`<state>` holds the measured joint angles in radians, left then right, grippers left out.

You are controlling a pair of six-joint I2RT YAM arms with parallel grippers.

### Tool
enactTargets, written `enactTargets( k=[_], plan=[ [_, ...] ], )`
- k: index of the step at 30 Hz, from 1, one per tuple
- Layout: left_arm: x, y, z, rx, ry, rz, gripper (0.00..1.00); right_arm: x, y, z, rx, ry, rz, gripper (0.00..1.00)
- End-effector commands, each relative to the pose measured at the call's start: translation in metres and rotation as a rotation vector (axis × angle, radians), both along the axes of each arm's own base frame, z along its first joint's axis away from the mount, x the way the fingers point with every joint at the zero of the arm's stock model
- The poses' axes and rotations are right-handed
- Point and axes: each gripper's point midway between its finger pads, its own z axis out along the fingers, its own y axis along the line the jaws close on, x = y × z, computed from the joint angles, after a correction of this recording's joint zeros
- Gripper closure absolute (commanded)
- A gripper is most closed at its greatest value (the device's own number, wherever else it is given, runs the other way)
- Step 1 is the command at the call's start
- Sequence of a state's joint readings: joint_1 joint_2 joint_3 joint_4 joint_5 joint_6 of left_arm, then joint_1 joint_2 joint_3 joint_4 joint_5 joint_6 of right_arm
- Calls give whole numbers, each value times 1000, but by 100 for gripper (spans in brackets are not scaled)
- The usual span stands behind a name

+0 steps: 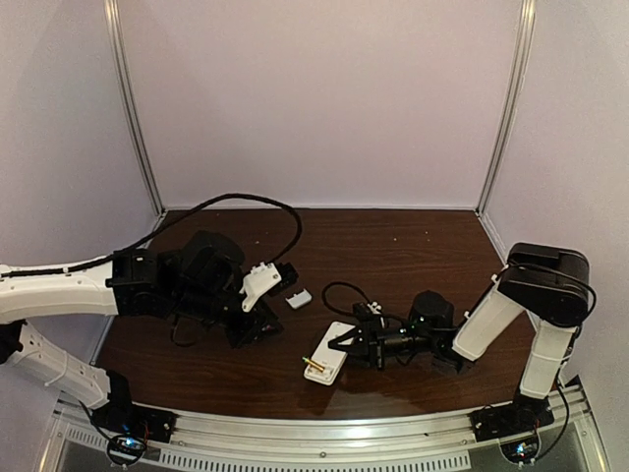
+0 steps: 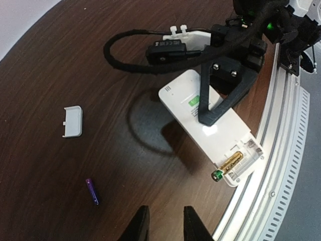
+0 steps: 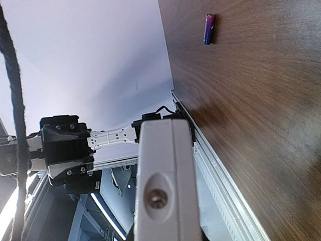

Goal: Load the batteries into the remote control
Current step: Load the battery into the battery compartment.

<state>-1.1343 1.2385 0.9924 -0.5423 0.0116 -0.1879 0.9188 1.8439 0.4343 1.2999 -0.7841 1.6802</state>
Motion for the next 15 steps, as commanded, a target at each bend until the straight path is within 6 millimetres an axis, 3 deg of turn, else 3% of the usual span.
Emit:
enactTargets(
  k=[1, 9, 15],
  plan=[
    [1, -13, -9, -45, 109, 67, 75, -4, -5, 97, 342, -259, -3, 100],
    [4, -24, -27, 13, 141, 90, 80, -3, -4, 98, 340, -261, -5, 100],
    [-6, -39, -38, 53, 145, 45, 84, -3, -3, 99, 343, -259, -3, 100]
  ],
)
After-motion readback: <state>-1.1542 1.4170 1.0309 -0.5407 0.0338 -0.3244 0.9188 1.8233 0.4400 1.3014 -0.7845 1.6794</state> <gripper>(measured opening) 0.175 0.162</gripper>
